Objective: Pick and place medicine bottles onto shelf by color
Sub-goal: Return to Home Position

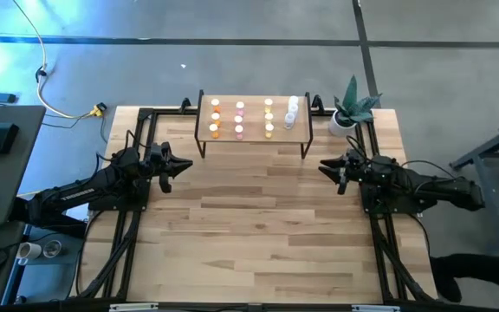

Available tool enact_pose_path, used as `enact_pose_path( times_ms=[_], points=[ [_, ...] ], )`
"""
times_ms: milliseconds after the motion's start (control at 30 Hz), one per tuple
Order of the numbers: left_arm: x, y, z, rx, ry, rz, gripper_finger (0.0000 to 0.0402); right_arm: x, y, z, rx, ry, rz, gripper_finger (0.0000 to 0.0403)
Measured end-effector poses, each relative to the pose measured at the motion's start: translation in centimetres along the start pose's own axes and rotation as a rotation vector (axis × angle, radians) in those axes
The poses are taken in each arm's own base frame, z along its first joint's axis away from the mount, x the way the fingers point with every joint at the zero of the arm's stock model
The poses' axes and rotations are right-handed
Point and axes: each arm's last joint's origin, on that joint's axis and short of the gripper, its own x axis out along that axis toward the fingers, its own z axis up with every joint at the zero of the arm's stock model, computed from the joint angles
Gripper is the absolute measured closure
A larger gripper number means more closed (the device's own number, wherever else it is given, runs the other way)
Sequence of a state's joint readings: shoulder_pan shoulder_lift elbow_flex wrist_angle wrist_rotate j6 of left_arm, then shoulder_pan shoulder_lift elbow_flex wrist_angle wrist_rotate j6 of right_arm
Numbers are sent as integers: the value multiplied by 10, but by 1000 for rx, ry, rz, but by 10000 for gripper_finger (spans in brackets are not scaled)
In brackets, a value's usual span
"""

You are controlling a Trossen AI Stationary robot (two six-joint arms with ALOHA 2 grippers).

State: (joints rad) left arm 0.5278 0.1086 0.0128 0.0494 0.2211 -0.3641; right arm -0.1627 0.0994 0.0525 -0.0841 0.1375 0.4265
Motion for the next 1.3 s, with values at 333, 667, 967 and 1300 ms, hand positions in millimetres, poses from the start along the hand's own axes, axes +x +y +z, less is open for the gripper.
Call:
enact_pose_path(
  times_ms=[333, 667, 967, 1300],
  points=[
    [0, 0, 0, 0, 0, 0, 380, 1, 0, -1, -68, 7, -4, 258],
    [0, 0, 0, 0, 0, 0, 380, 1, 0, -1, -69, 8, -4, 258],
    [0, 0, 0, 0, 0, 0, 380, 1, 0, -1, -70, 8, -5, 258],
    [0, 0, 0, 0, 0, 0, 380, 1, 0, -1, -70, 8, -5, 258]
  ],
)
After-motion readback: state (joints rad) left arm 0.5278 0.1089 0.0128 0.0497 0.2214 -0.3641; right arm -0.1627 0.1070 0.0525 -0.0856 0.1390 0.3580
